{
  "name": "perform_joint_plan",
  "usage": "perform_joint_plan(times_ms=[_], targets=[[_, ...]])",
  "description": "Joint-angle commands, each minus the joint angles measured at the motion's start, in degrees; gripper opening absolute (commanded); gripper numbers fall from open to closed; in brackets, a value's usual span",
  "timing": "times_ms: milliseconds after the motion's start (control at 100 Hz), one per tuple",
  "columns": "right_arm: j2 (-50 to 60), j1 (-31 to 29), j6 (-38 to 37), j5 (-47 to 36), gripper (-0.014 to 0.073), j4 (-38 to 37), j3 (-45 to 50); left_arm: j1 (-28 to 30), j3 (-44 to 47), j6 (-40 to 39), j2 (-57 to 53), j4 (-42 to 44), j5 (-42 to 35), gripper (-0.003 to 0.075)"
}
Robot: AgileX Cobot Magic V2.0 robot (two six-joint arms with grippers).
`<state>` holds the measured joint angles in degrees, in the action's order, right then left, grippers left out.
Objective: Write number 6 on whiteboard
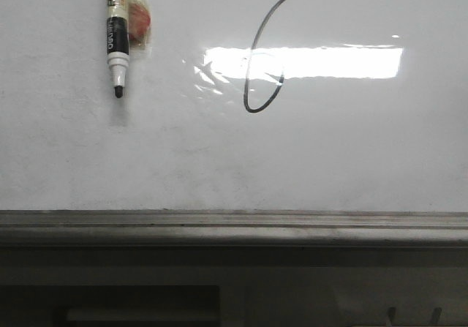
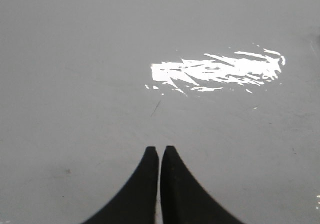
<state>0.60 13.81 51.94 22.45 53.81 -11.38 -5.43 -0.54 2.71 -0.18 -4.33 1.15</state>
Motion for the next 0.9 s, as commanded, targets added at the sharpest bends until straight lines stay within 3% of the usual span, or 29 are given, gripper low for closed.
perform_joint_plan(times_ms=[0,890], targets=[[0.5,-0.5,0.7,-3.2,-0.0053,1.5,-1.4,0.2,2.9,-0.7,-1.9,-0.2,-4.3,-0.0020],[0.5,-0.5,0.7,-3.2,-0.0053,1.5,-1.4,0.1,2.9,-0.7,-1.8,-0.2,-3.0,-0.0020]])
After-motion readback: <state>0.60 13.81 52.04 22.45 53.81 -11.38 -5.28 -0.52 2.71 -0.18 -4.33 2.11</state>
